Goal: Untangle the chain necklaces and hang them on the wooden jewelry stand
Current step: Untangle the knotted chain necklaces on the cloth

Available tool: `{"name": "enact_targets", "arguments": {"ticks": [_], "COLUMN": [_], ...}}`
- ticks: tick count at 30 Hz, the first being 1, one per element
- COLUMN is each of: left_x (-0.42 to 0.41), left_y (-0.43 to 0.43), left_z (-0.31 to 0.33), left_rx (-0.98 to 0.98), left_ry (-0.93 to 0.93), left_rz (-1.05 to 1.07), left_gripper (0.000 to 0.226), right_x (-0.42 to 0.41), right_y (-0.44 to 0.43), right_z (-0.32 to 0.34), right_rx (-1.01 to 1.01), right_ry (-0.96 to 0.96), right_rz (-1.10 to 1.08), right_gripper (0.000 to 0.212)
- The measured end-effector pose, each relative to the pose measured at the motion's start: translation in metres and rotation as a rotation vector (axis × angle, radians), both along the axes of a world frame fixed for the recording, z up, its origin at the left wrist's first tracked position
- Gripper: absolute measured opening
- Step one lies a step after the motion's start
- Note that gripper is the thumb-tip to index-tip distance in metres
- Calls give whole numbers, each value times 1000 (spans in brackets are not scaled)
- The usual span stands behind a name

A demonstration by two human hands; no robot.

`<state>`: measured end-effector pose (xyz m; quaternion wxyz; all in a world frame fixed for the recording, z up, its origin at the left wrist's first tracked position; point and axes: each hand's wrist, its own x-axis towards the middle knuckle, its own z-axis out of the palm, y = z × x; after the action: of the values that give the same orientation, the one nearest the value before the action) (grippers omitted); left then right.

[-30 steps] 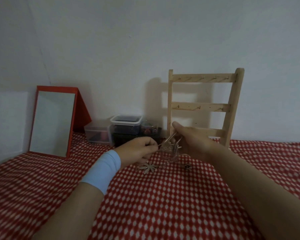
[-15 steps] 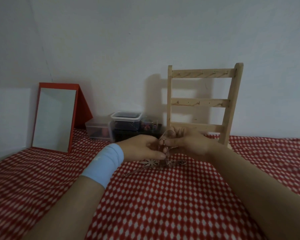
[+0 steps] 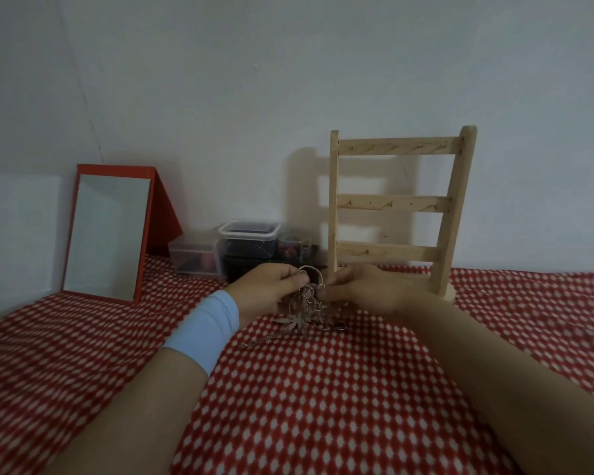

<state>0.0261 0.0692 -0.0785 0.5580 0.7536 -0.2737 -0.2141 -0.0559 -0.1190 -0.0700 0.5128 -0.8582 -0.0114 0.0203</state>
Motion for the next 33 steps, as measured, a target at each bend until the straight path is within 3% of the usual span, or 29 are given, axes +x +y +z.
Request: {"name": "enact_targets", "arguments": {"ticks": [3,6,9,11,15,17,21,24,26,29,33], "left_x": [-1,-4,-4,-4,-2,-4,-8,-10,-12,-11,-5], "left_y": [0,-2,-2,-3,-2,-4,-8,-8,-10,-9,-1], "left_z": [-2,-3,-5,-5,0,1,5,7,7,7,7], "left_rx": [-18,-36,57,86,-3,-112,-375,-470,-490,-551,-507], "left_ry": [58,148,95,46,39,108,335,460,484,500,412], "left_rz": [-4,-17,-46,-10,0,0,31,0,8,45,44], "left_gripper": [25,19,13,13,21,28,36,43,49,38,25], "right_x": [-1,-2,-3,-3,-2,0,0,3,5,5,5], "right_y": [-4,-1,5,5,5,2,0,-2,-3,-4,-5], "right_z": [2,6,5,4,4,3,0,-1,-1,-2,-4], "right_rx": [39,-245,-462,-310,435,594,540,587,518,345,386], "right_ry": [35,-9,-58,-39,41,54,114,139,127,101,111], "right_rz": [-32,-56,-100,-124,-47,-16,51,32,-35,-126,-202], "right_gripper": [17,19,22,34,32,36,15,13,22,22,20]}}
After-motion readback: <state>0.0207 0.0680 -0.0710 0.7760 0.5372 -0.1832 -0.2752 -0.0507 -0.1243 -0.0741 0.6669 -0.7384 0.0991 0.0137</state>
